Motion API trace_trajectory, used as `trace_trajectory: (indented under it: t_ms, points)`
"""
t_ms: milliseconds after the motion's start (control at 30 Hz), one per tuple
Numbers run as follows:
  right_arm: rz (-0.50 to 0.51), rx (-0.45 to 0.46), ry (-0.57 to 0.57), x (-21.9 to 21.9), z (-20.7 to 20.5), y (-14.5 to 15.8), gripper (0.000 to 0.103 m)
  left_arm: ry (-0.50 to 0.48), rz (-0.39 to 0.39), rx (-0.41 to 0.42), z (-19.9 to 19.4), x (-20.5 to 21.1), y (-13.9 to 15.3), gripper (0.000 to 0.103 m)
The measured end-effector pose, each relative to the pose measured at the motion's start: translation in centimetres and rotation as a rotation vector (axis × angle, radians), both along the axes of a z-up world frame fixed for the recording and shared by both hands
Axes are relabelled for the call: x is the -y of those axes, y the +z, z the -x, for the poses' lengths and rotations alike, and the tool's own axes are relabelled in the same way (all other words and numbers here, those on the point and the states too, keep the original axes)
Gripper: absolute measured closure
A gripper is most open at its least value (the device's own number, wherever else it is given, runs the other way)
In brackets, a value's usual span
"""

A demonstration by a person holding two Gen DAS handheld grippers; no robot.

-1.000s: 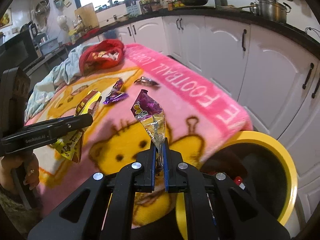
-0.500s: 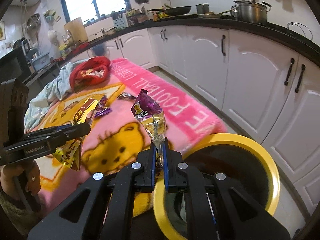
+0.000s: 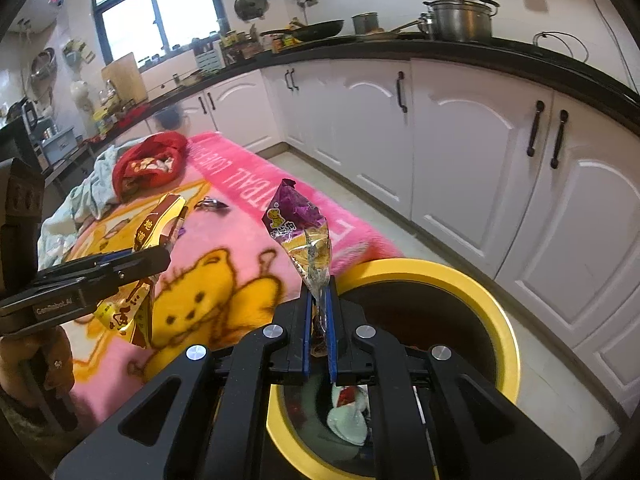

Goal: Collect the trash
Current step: 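Carry the packet and purple wrapper over the yellow bin and open both tools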

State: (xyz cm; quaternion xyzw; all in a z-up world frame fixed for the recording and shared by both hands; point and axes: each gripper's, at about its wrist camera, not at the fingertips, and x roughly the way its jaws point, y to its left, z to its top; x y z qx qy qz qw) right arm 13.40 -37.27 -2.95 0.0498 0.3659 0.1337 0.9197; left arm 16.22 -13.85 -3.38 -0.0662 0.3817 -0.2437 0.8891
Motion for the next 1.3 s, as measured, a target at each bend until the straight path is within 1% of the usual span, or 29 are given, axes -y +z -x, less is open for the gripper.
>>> trace_trajectory:
  t_ms: [300, 667, 1000, 1300]
  points:
    - [-0.009, -0.005, -0.058, 2.3, 0.5, -0.3, 0.097, -0.065, -0.012, 0.002, -0.1, 3.4, -0.4, 0.077]
    - [-0.007, -0.026, -0.117, 4.5, 0.6, -1.2, 0.097, -0.135, -0.015, -0.017, -0.5, 6.9, -1.5, 0.077]
    - [-0.004, -0.08, -0.159, 5.6, 0.3, -2.8, 0.097, -0.188, 0.0, -0.066, -1.1, 8.9, -3.4, 0.077]
    - [-0.017, -0.137, -0.189, 6.7, -0.1, -4.6, 0.096, -0.204, -0.004, -0.108, -1.6, 9.8, -5.3, 0.076]
